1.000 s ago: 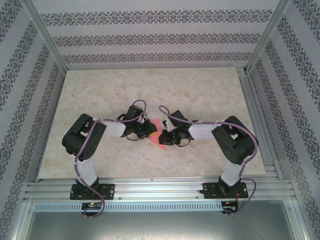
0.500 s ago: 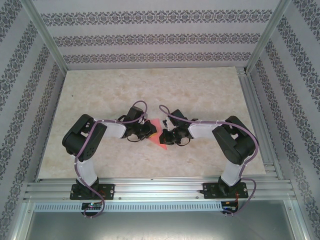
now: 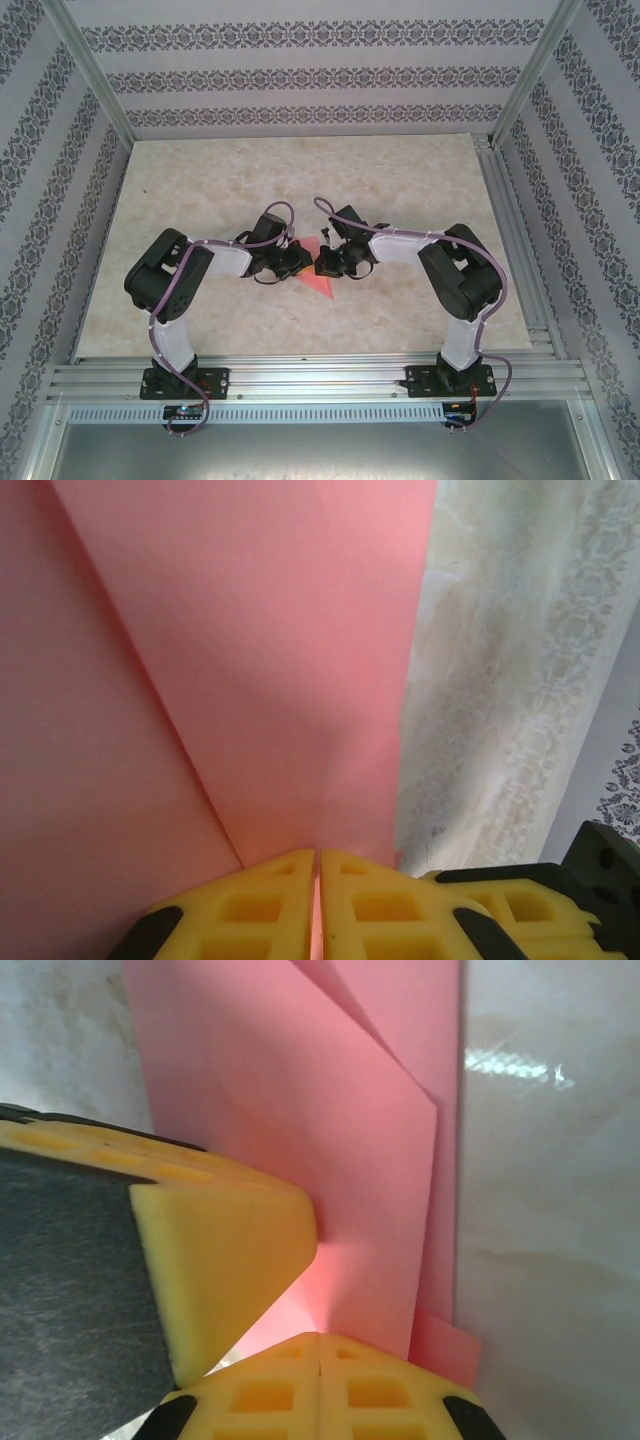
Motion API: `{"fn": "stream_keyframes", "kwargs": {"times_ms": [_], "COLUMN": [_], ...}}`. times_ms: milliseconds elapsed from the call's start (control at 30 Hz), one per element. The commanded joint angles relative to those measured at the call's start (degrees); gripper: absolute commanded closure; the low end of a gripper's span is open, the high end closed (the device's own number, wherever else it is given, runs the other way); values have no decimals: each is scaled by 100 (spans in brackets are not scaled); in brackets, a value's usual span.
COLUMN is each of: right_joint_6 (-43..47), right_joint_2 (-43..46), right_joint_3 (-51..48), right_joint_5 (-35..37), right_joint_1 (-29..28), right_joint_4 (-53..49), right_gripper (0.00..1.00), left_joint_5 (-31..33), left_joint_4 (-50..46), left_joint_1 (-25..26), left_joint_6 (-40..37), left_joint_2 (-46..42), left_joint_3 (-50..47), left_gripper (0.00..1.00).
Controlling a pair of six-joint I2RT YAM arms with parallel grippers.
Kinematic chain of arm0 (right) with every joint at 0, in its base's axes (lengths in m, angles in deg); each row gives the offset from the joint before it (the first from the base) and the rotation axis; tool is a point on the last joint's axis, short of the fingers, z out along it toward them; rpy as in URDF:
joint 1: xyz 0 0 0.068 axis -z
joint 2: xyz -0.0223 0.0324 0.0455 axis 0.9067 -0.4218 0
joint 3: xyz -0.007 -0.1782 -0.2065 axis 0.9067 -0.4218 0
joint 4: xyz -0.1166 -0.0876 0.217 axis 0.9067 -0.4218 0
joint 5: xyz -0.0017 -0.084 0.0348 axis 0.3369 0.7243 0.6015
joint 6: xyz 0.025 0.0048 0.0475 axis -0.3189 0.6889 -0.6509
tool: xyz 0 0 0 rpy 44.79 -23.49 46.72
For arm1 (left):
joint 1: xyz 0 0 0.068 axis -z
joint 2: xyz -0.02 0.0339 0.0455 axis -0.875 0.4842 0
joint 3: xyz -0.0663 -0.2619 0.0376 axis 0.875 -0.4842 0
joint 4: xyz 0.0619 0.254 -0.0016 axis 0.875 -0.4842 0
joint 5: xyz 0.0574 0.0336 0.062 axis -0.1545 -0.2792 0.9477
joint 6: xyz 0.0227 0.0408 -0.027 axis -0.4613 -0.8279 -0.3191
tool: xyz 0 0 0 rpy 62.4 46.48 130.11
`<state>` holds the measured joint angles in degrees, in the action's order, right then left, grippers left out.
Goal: Fold a paper plane with a square sheet of paper (pick it up from the middle)
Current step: Fourth fold the wing at the center of the table.
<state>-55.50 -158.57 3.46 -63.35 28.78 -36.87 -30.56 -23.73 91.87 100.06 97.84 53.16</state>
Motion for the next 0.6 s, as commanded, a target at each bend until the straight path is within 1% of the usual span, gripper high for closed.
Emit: {"fn": "stream_keyframes", "kwargs": {"times_ms": [0,100,200,433,567], "right_joint_6": [40,107,82,279,328], "right_joint_2": [-274,-261,-122,271,520], "right_joint_3": [-49,-297,-583,-793,-967], "right_joint_5": [187,346,275,428,122], "right_joint_1": [-31,-35,-13,-3,-5], "right_joint_4": [-3,-82,97,-216,-43], "right_gripper": [98,99,99,98,97], "left_joint_5": [204,216,267,354,381], "left_joint_4": [-321,-354,-454,-556,-587], "left_joint_1": [64,64,65,65,65], "left_joint_6": [-202,-215,-262,-320,-319], "left_joint_2": [209,211,204,233,289], "left_joint_3": [-65,-40,-8,9,33], "left_gripper": [87,87,87,87,87]}}
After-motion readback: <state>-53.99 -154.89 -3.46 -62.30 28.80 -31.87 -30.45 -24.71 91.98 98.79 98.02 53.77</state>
